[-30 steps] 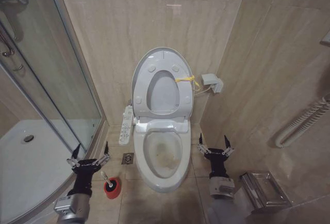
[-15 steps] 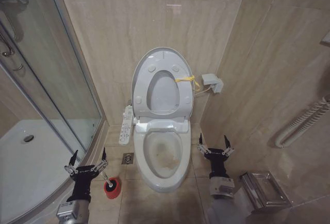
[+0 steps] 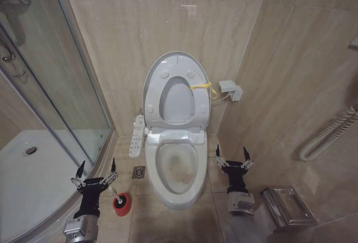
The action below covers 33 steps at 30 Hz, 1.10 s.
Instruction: Open the toilet lid, clean the toilet bowl with a toilet brush, close the toilet lid, and flush.
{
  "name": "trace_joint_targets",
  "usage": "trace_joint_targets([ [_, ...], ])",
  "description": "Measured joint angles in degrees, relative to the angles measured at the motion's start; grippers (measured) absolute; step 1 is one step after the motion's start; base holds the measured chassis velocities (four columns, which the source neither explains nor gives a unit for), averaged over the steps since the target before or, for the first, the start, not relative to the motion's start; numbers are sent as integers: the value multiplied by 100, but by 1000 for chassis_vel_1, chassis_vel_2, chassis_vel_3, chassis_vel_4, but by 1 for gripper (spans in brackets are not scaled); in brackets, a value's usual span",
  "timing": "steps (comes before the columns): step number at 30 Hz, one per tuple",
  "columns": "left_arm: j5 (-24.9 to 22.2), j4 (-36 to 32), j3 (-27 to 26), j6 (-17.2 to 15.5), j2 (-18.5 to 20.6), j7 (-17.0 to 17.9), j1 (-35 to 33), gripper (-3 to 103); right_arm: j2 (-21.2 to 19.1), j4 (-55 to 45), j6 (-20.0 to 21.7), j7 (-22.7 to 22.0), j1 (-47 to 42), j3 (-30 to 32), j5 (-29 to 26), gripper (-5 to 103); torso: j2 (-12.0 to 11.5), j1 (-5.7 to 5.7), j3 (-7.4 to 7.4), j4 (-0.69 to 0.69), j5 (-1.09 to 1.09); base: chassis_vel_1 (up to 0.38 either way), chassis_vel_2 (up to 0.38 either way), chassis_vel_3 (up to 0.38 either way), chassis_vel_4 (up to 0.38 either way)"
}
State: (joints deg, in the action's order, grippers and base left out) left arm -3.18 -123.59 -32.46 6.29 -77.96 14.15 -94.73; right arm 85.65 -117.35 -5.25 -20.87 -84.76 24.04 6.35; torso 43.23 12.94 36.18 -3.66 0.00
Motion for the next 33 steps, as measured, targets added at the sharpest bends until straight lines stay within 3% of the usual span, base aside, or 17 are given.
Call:
trace_joint_targets([
  [10, 50, 191, 216, -1, -118, -146, 183, 100, 0, 0, 0, 0, 3, 0, 0, 100, -1, 3, 1, -1, 0, -52, 40, 50, -47],
  [16, 82, 728, 259, 190, -167, -138, 286, 100, 0, 0, 0, 0, 1, 0, 0, 100, 0, 0, 0, 0, 0, 0, 0, 0, 0],
  [28, -180, 2718, 266, 1395, -190, -203, 892, 100, 0, 0, 0, 0, 0, 0, 0, 100, -1, 1, 1, -1, -1, -14, 9, 10, -7],
  [33, -180, 3174, 288, 1633, -179, -249, 1009, 100, 0, 0, 0, 0, 1, 0, 0, 100, -1, 1, 0, -1, 0, 0, 0, 0, 0],
])
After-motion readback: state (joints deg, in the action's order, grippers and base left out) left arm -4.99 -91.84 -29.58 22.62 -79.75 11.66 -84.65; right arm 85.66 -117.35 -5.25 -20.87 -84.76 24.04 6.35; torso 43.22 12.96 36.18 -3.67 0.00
